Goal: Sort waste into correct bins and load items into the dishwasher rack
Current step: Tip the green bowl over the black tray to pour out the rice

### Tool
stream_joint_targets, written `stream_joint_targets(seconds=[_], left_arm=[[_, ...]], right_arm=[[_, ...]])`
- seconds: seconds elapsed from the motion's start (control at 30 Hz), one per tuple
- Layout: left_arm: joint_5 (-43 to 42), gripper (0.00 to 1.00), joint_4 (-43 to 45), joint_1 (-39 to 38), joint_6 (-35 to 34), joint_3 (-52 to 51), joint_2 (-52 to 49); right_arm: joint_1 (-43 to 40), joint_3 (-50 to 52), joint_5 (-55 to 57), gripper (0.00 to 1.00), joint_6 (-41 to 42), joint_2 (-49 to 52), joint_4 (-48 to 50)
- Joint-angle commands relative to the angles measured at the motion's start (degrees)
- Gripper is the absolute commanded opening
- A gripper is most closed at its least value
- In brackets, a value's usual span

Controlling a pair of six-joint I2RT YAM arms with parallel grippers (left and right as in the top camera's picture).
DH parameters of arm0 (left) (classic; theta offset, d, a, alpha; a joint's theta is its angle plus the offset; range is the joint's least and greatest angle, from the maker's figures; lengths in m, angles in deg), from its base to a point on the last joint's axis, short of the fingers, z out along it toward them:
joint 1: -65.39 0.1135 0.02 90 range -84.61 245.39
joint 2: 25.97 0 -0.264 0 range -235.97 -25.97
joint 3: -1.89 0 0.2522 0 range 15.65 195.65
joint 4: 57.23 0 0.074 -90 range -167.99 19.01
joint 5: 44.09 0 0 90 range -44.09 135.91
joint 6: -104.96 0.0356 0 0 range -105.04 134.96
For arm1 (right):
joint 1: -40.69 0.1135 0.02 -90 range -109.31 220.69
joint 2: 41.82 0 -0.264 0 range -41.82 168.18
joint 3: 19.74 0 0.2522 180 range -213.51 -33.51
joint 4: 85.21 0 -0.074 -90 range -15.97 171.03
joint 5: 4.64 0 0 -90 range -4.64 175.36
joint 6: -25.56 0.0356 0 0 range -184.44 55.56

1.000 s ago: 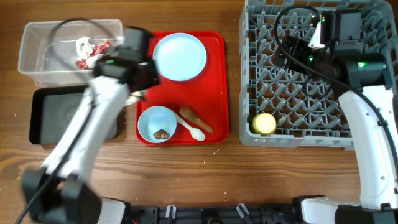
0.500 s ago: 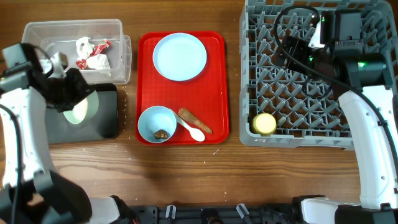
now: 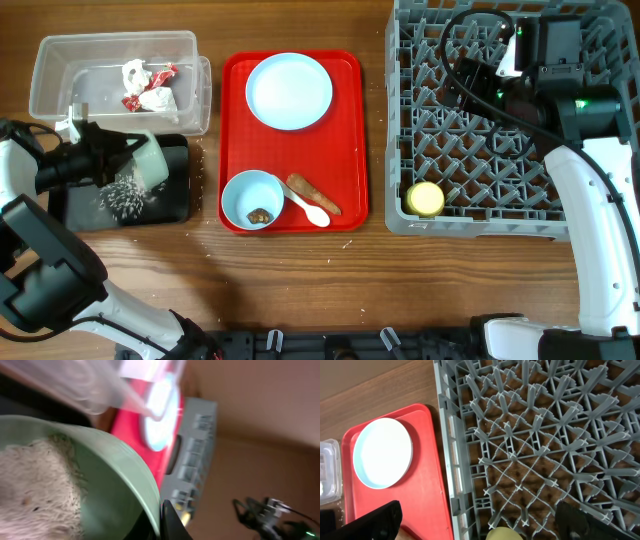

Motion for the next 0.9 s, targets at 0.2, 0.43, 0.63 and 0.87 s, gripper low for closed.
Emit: stream_joint_targets(seconds=[0.2, 0.43, 0.63, 0.87], left_arm=[[-17.8, 0.04, -0.7, 5.2, -2.7, -0.1, 0.0], [-24.9, 0.04, -4.0, 9.7, -5.5, -0.1, 0.0], [-26.2, 0.04, -4.5, 10.0, -10.0, -0.1, 0.0], [-26.1, 0.04, -5.0, 10.0, -10.2, -0.1, 0.0]], right_arm=[[0.0, -0.4, 1.0, 1.0, -0.4, -0.8, -0.1], [0.0, -0.4, 1.0, 1.0, -0.4, -0.8, -0.1], [0.0, -0.4, 1.0, 1.0, -0.4, -0.8, -0.1], [0.0, -0.4, 1.0, 1.0, -0.4, -0.8, 0.0]])
